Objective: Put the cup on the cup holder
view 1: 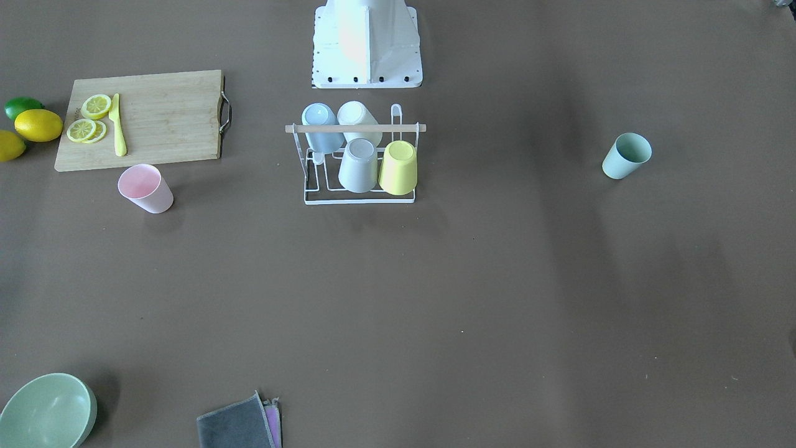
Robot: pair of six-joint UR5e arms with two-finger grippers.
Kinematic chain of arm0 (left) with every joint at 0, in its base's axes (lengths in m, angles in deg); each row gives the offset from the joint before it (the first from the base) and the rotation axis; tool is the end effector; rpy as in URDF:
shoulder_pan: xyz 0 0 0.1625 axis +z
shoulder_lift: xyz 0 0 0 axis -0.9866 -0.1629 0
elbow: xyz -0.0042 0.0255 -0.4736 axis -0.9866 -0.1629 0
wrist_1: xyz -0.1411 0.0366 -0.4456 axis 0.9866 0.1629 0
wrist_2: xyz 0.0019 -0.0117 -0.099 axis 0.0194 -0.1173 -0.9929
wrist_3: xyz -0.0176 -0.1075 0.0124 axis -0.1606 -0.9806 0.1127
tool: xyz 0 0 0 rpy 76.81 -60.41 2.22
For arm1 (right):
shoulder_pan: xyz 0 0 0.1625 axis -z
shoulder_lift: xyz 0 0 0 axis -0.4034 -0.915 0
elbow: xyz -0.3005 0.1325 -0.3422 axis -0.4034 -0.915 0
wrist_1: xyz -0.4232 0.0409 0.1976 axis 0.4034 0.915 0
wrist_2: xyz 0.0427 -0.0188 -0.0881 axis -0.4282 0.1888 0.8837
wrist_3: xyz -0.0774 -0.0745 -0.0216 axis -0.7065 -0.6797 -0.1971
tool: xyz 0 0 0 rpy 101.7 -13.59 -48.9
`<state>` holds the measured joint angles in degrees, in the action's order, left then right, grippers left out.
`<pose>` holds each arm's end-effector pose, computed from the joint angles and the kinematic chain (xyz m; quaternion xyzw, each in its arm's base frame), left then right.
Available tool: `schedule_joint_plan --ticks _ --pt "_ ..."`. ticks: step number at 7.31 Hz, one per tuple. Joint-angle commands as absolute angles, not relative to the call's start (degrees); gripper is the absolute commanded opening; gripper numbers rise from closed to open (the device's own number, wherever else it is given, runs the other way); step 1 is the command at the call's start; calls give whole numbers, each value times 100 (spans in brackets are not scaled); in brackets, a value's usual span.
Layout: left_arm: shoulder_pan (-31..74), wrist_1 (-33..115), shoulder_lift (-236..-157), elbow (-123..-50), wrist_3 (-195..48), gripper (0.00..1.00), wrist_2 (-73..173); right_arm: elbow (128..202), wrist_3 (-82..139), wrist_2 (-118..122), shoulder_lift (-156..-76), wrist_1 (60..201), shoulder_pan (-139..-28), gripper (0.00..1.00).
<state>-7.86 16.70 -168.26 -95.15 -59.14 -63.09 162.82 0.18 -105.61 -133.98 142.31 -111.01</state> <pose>-0.0436 -0.4837 0.6962 0.0206 0.3792 0.0210 0.9249 0.0342 -0.5753 0.6901 0.0628 -0.3423 -0.1307 0.9283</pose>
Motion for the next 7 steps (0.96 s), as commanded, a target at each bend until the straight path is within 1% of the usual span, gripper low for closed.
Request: schedule_joint_plan --ticks 1,2,4,7 --pt "-814 1754 -16870 -9629 -5827 99 -6311 16287 18 -10560 -13398 14231 -11098 100" --pt "-823 1754 -17045 -9690 -5826 99 -6311 16287 27 -10560 -13389 14231 -11063 100" --pt "-771 1719 -17623 -9498 -5826 99 -6024 16296 45 -10560 -13336 14231 -11019 100" --pt "141 1702 -18204 -9575 -5818 99 -5697 16322 71 -10543 -13188 14222 -10661 100"
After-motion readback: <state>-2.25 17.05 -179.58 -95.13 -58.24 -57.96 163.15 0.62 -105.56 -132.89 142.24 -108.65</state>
